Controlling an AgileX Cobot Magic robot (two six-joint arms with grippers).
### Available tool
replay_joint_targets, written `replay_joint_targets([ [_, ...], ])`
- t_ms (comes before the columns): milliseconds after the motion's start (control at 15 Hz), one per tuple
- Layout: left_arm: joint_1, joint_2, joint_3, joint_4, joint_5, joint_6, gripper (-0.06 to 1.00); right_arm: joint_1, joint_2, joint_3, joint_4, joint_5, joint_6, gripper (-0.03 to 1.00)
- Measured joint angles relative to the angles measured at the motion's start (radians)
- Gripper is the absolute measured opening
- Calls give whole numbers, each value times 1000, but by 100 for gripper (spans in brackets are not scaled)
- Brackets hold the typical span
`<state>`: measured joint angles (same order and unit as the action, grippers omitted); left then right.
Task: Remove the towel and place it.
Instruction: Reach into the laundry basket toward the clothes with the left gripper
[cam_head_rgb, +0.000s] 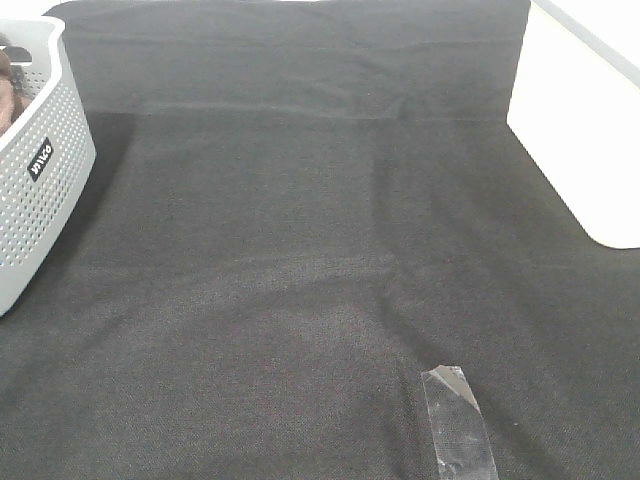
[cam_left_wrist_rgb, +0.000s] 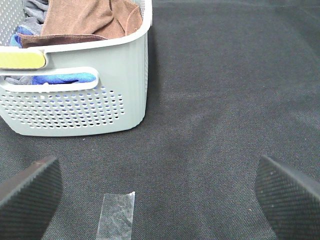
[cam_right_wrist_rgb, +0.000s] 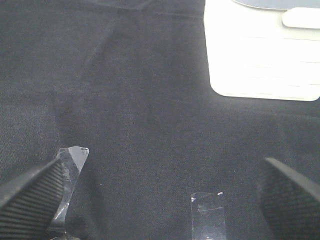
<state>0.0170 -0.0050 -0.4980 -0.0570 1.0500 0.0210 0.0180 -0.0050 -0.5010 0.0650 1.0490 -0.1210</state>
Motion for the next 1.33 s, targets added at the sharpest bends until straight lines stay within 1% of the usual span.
replay_joint_targets([
  [533, 0, 4, -6, 5, 4, 0, 99, 0, 0, 0, 0, 0, 0, 97],
  [600, 0, 35, -44, 4, 24, 0, 99, 0, 0, 0, 0, 0, 0, 97],
  [667, 0, 106, -110, 2, 56, 20, 99, 0, 0, 0, 0, 0, 0, 97],
  [733, 0, 199, -184, -4, 97, 73, 99, 0, 0, 0, 0, 0, 0, 97],
  [800, 0, 294, -265, -5, 137, 149, 99, 0, 0, 0, 0, 0, 0, 97],
  [867, 0, 447, -401, -5, 160, 263, 99, 0, 0, 0, 0, 0, 0, 97],
  [1067, 0, 747, -614, 32, 164, 488, 99, 0, 0, 0, 0, 0, 0, 97],
  [1200, 0, 933, -729, 68, 164, 625, 99, 0, 0, 0, 0, 0, 0, 97],
  [1267, 0, 1022, -760, 111, 159, 709, 99, 0, 0, 0, 0, 0, 0, 97],
  [1333, 0, 1022, -760, 111, 159, 709, 99, 0, 0, 0, 0, 0, 0, 97],
])
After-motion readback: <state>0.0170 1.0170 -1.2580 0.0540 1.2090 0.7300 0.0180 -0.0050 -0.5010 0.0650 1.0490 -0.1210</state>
